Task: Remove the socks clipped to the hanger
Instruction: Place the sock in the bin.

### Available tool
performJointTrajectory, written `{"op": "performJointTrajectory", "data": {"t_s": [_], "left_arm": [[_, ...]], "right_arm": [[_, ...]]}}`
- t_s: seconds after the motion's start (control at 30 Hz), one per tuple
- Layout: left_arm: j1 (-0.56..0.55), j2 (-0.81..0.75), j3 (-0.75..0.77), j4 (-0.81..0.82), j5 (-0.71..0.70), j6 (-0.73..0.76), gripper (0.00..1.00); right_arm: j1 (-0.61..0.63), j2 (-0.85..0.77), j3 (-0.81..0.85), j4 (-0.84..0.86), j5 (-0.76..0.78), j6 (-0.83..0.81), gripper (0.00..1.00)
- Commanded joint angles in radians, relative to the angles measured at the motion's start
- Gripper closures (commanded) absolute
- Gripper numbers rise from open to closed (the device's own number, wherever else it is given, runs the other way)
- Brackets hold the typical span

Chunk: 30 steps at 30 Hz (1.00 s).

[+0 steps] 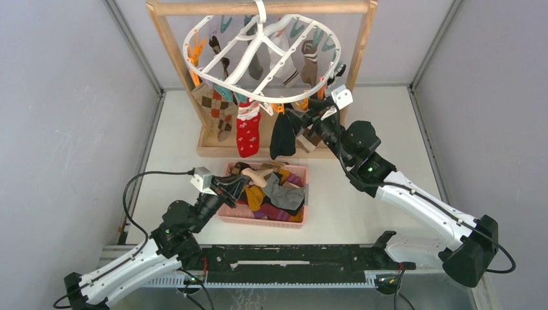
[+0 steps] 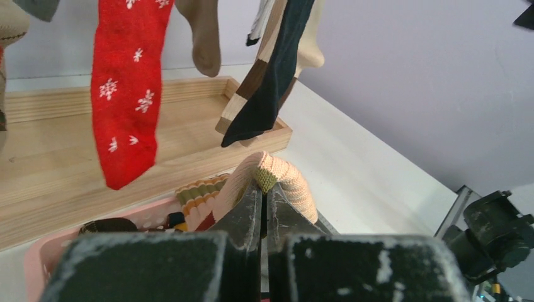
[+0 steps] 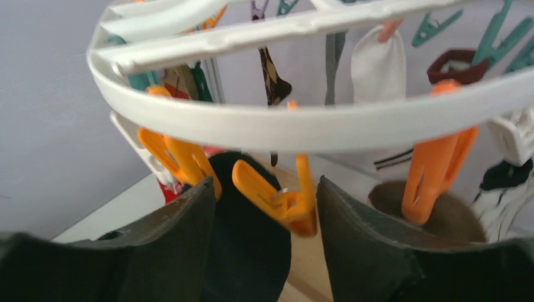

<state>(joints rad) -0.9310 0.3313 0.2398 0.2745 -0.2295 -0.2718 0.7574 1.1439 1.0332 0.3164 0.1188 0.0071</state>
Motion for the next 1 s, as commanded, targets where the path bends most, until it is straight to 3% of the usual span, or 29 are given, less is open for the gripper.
{"op": "performJointTrajectory", "data": {"t_s": [0.0, 0.5, 0.73, 0.97], "left_arm": [[-0.003, -0.037, 0.094, -0.002, 0.044, -0.036, 1.0], [-0.003, -0.027, 0.164, 0.013, 0.2, -0.091, 1.0], [-0.005, 0.006, 0.168, 0.045, 0.265, -0.116, 1.0], [-0.005, 0.091, 0.134, 0.079, 0.239, -0.121, 1.0]], "right_arm": [[-0.007, -0.052, -0.052, -0.013, 0.032, 0.055, 0.29], [-0.007, -0.305, -0.437, 0.0, 0.138, 0.233, 0.24], [-0.007, -0.356, -0.521, -0.007, 0.134, 0.256, 0.24], [-0.006, -0.402, -0.567, -0.014, 0.132, 0.266, 0.24]]}}
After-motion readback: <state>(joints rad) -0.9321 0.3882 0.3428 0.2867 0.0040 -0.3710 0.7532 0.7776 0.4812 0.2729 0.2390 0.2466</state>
